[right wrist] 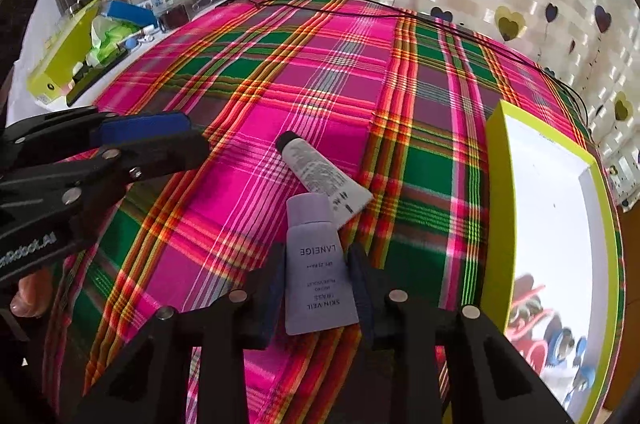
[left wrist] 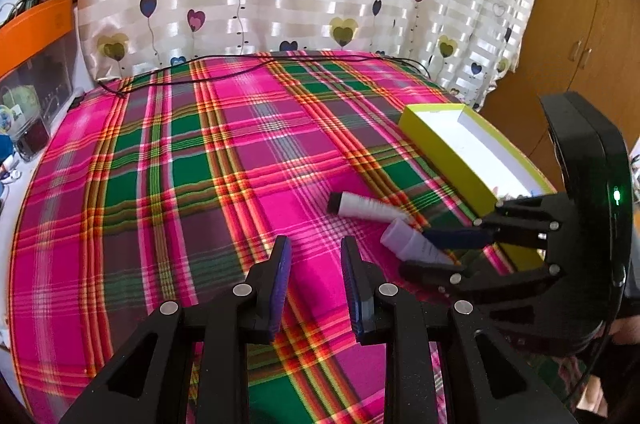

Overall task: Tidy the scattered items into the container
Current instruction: 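Close left gripper on the white black-capped tube and lift it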

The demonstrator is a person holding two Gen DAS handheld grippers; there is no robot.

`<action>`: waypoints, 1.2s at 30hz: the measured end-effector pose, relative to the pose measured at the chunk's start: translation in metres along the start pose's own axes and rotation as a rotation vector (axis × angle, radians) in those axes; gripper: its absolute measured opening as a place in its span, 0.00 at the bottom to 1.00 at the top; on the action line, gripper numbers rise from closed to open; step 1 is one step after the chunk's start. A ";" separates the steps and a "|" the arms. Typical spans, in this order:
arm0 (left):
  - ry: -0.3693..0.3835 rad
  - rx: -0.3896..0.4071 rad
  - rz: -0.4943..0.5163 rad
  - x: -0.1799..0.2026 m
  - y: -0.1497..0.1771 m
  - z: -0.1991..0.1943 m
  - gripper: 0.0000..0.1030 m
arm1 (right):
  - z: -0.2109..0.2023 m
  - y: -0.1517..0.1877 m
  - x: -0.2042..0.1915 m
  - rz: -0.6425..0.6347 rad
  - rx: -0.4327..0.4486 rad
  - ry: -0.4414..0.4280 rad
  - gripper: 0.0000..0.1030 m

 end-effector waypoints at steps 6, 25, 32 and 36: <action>0.046 0.000 -0.019 0.011 -0.006 0.004 0.26 | -0.013 0.014 0.006 0.034 0.018 0.005 0.31; 0.078 -0.118 -0.208 0.031 -0.016 0.066 0.29 | -0.034 0.036 0.033 0.112 0.072 0.003 0.31; 0.013 -0.110 -0.195 0.032 -0.022 0.080 0.29 | -0.033 0.039 0.039 0.129 0.078 0.000 0.31; -0.011 -0.104 -0.173 0.033 -0.025 0.084 0.29 | -0.034 0.040 0.041 0.135 0.086 -0.004 0.31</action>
Point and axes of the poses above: each gripper's, at about its wrist camera, not at the fingertips, and z roughly the way its jaws point, x to its right, y to its underside, the point moved 3 cm from there along z, roughly the way its jaws point
